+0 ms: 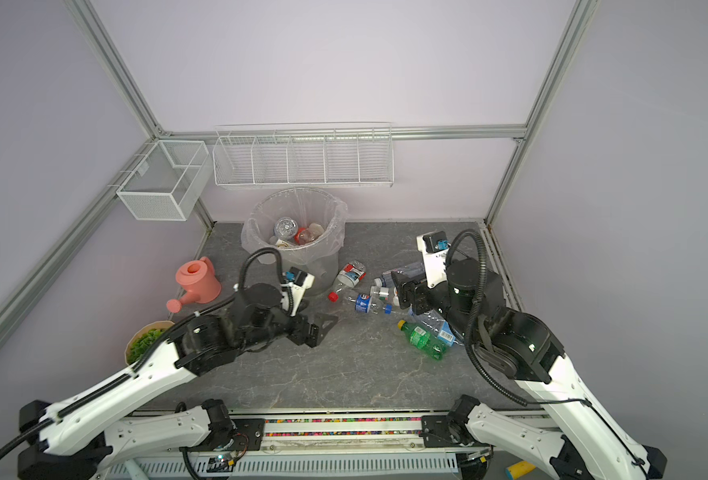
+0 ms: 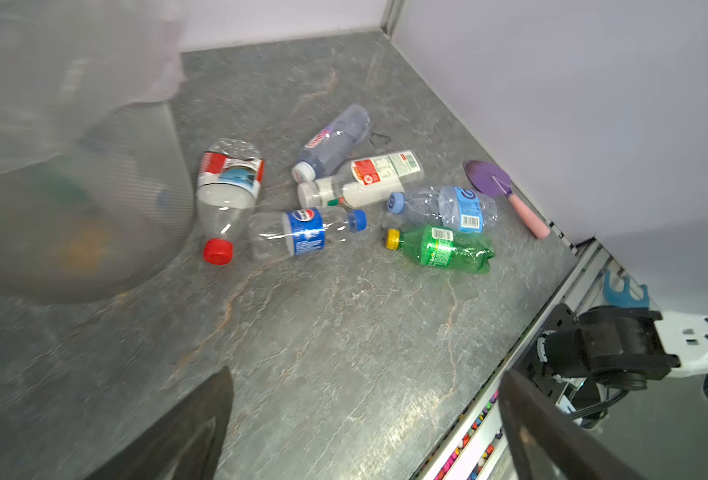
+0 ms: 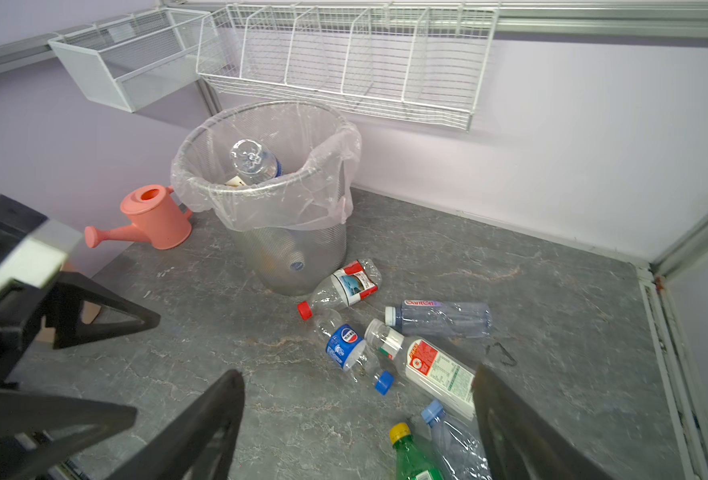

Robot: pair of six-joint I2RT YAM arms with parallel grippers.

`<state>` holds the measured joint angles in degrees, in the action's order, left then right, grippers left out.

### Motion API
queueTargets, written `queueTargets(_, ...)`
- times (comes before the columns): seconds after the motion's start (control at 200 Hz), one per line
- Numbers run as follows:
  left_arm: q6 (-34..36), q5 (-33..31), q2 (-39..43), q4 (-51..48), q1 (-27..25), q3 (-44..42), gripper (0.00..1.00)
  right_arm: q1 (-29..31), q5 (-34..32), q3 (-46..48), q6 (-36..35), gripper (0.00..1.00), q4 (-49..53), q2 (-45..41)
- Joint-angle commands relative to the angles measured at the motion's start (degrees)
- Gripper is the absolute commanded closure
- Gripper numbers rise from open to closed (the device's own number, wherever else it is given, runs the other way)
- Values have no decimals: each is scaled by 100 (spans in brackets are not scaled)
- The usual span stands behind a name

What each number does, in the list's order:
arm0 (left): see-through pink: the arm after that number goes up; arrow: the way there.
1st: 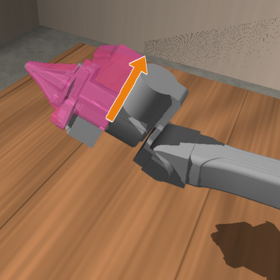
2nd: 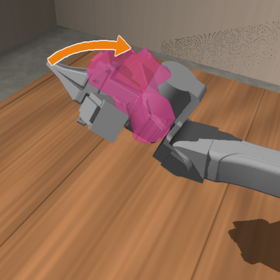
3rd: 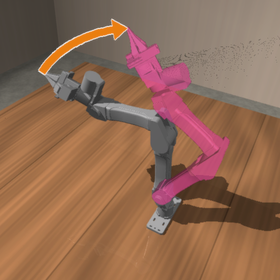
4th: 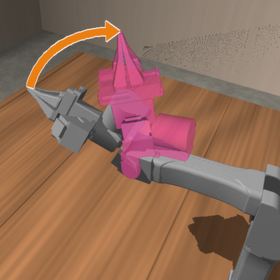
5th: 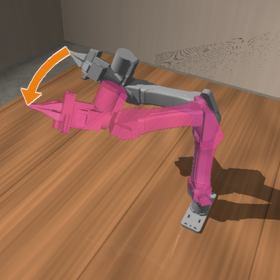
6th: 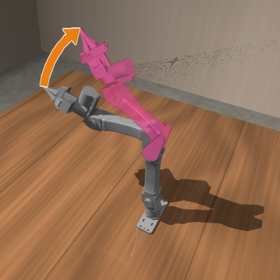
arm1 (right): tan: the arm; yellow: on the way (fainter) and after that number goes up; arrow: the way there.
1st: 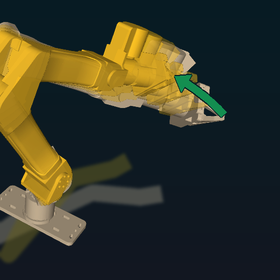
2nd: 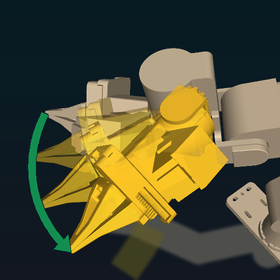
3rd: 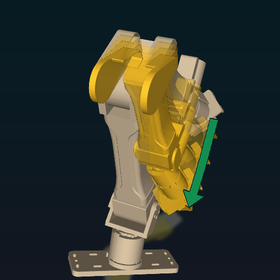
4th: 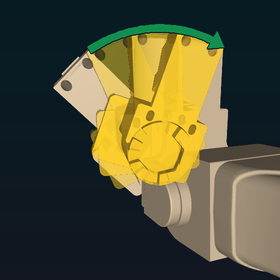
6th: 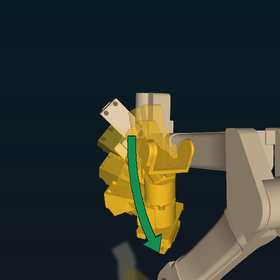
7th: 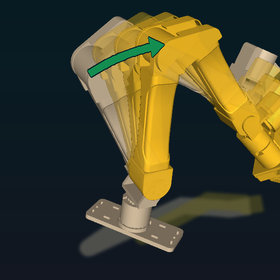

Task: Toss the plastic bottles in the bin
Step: 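Reach the left gripper to the green yellow-cap bottle while the right arm withdraws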

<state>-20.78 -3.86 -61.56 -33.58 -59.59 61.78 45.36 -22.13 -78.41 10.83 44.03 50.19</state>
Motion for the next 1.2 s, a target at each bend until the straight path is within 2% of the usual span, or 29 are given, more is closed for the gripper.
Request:
queueTargets(0.0, 173, -59, -717, 600, -368, 348, 1, -38, -580, 58, 398, 12, 305, -394)
queueTargets(0.115, -35, 329, -1662, 775, -598, 835, 1, -45, -1034, 1, 664, 12, 648, -676)
queueTargets(0.25, -692, 487, -2844, 515, -867, 1723, 3, -45, -2119, -241, 1286, 12, 1369, -882)
queueTargets(0.365, -1218, 557, -3734, 409, -1176, 2461, 3, -41, -2427, -346, 1514, 12, 1615, -1003)
queueTargets(0.48, -1959, 854, -4487, 476, -1263, 3059, 3, -40, -2481, -454, 1663, 12, 1847, -968)
queueTargets(0.65, -2478, 862, -5202, 338, -1336, 3829, 2, -37, -2469, -470, 1751, 12, 2000, -1010)
queueTargets(0.75, -2657, 667, -5535, -17, -1339, 4210, 1, -44, -2471, -423, 1797, 12, 2033, -1108)
queueTargets(1.005, -3064, 693, -6234, -623, -1328, 4724, 0, -43, -2489, -270, 1873, 12, 2040, -1308)
queueTargets(1.195, -3224, 774, -6426, -579, -1336, 4777, 1, -37, -2507, -175, 1883, 12, 2025, -1405)
